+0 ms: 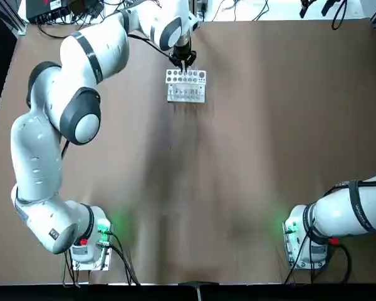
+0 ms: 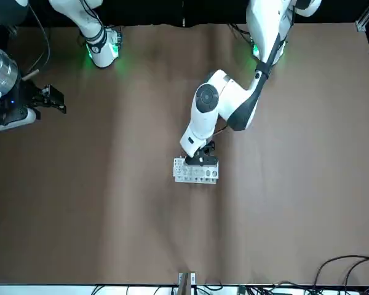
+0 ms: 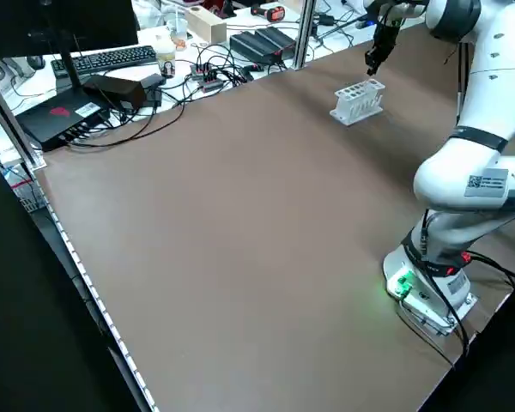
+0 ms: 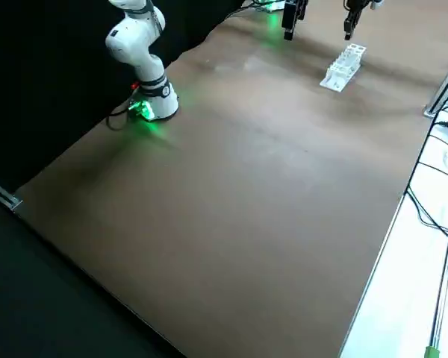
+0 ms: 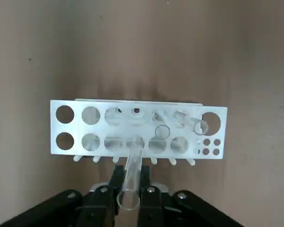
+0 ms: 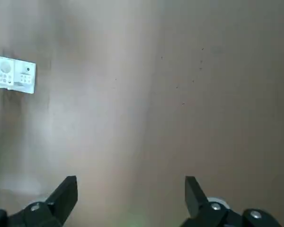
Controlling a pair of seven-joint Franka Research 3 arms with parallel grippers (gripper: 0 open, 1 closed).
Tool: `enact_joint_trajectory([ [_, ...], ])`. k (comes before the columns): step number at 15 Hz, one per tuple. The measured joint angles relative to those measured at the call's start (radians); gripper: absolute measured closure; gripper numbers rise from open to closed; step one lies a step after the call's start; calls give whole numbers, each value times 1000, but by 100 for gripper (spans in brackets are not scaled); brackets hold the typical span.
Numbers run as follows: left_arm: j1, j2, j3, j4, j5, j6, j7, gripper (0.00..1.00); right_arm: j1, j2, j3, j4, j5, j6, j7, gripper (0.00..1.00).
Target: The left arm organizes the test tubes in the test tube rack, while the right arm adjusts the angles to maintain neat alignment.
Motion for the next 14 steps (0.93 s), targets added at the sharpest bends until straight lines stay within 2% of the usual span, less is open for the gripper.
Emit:
enact_joint_trajectory([
  [14, 0, -73, -2, 1, -3, -69, -6, 82, 0, 0, 0, 0, 0, 0, 0, 0],
])
